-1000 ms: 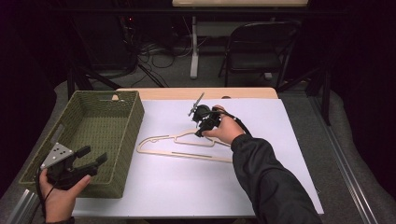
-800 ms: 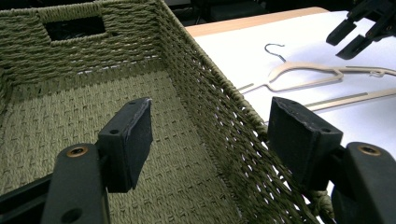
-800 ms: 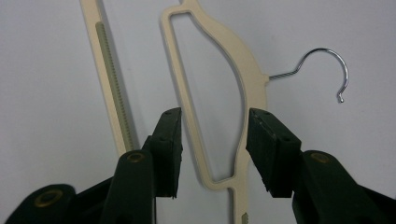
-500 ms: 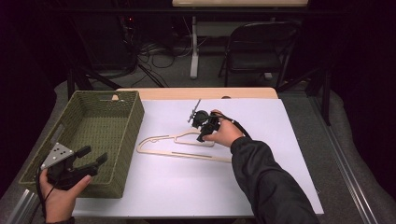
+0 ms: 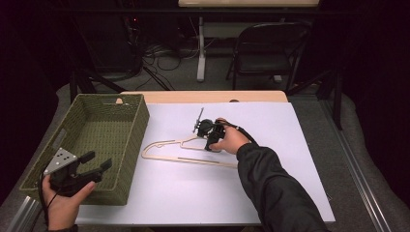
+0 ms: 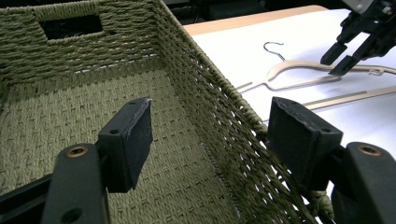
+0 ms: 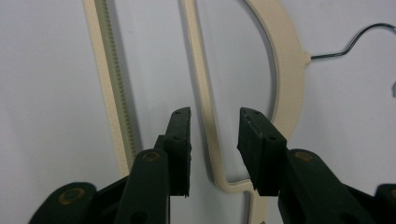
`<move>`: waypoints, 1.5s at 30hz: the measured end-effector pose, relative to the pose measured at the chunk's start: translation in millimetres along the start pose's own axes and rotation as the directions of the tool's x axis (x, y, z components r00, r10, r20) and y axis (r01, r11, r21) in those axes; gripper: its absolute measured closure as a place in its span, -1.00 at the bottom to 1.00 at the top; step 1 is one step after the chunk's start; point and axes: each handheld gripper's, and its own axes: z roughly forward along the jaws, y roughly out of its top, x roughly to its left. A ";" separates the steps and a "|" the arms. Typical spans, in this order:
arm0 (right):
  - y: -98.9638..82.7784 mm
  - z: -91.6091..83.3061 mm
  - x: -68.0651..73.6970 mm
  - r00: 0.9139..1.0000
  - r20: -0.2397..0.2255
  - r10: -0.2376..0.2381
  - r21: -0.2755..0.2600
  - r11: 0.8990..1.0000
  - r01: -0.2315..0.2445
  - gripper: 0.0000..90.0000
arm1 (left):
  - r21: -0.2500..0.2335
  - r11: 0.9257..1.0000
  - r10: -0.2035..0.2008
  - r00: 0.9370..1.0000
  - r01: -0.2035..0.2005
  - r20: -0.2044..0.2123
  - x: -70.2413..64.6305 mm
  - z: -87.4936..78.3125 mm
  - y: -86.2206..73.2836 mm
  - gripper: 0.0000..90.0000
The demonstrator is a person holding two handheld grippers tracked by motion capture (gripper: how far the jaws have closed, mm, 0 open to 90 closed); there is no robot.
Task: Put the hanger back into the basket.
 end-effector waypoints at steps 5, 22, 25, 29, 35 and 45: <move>-3.5 7.5 -3.6 1.000 -0.026 0.013 0.034 0.999 -0.012 0.48 | 0.000 1.000 -0.003 1.000 0.003 -0.004 1.1 -0.5 -0.5 -0.32; -9.9 13.2 -8.5 0.995 -0.082 0.056 0.075 0.996 -0.050 0.55 | 0.004 1.000 0.000 1.000 0.000 -0.002 0.4 0.8 -0.7 -0.31; -11.3 16.4 -7.6 0.996 -0.073 0.057 0.048 0.997 -0.054 0.58 | 0.004 1.000 0.001 1.000 -0.001 -0.003 0.9 0.3 -0.7 -0.31; -10.6 16.5 -7.3 0.996 -0.065 0.053 0.059 0.997 -0.049 0.61 | 0.005 1.000 0.000 1.000 0.000 -0.003 0.0 1.3 -0.8 -0.31; -11.3 17.6 -8.3 0.997 -0.054 0.049 0.060 0.997 -0.045 0.56 | 0.005 1.000 -0.001 1.000 0.001 0.001 -0.8 2.4 -0.7 -0.31; -12.9 17.8 -10.8 0.996 -0.066 0.054 0.089 0.995 -0.048 0.79 | 0.003 1.000 -0.001 1.000 0.001 -0.002 0.5 1.5 -0.8 -0.31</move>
